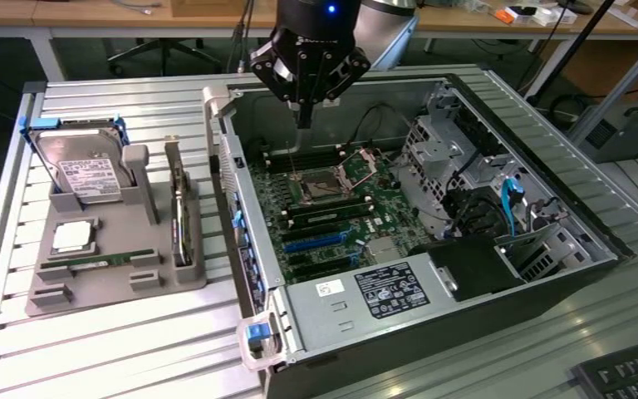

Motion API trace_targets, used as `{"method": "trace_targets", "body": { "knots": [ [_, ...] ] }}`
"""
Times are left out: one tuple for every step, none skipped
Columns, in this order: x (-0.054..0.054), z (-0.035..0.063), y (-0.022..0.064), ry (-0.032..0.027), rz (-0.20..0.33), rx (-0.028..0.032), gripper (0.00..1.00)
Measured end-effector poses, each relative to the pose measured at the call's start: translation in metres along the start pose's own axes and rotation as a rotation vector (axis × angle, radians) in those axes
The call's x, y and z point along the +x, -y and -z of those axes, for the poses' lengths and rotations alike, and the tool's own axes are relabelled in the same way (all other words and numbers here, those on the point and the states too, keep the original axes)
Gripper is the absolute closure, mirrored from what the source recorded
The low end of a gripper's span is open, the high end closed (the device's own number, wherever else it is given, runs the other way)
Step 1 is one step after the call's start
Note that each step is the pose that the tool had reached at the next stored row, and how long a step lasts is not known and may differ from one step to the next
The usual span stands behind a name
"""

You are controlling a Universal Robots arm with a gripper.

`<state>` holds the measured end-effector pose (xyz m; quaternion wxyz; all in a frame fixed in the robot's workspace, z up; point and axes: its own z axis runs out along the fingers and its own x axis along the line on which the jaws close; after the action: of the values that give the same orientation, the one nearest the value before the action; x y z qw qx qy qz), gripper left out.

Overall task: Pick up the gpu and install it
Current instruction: 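Reach for the gpu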

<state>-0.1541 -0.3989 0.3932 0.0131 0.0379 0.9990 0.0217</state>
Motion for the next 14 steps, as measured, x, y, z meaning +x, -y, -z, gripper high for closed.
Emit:
{"method": "trace_targets", "body": {
  "knots": [
    [0.0002, 0.0, 0.0, 0.0, 0.0, 0.0, 0.89],
    [0.0003, 0.0, 0.0, 0.0, 0.0, 0.0, 0.89],
    [0.0004, 0.0, 0.0, 0.0001, 0.0, 0.0, 0.89],
    [0.0006, 0.0, 0.0, 0.0, 0.0, 0.0, 0.89],
    [0.0007, 0.0, 0.0001, 0.0, 0.0, 0.0, 0.89],
    [0.001, 0.0, 0.0001, 0.0, 0.0, 0.0, 0.89],
    [0.0011, 0.0, 0.0001, 0.0001, 0.0, 0.0, 0.89],
    [0.0013, 0.0, 0.0001, 0.0, 0.0, 0.0, 0.89],
    [0.0015, 0.0001, 0.0001, 0.0, 0.0, 0.0001, 0.89],
    [0.0018, 0.0, 0.0001, 0.0, 0.0, 0.0, 0.89],
    [0.0019, 0.0, 0.0001, 0.0, 0.0, 0.0, 0.89],
    [0.0021, 0.0001, 0.0002, 0.0, 0.0, 0.0, 0.89],
    [0.0022, 0.0001, 0.0002, 0.0, 0.0, 0.0, 0.89],
    [0.0024, 0.0, 0.0002, 0.0001, 0.0, -0.0001, 0.89]
  ]
}}
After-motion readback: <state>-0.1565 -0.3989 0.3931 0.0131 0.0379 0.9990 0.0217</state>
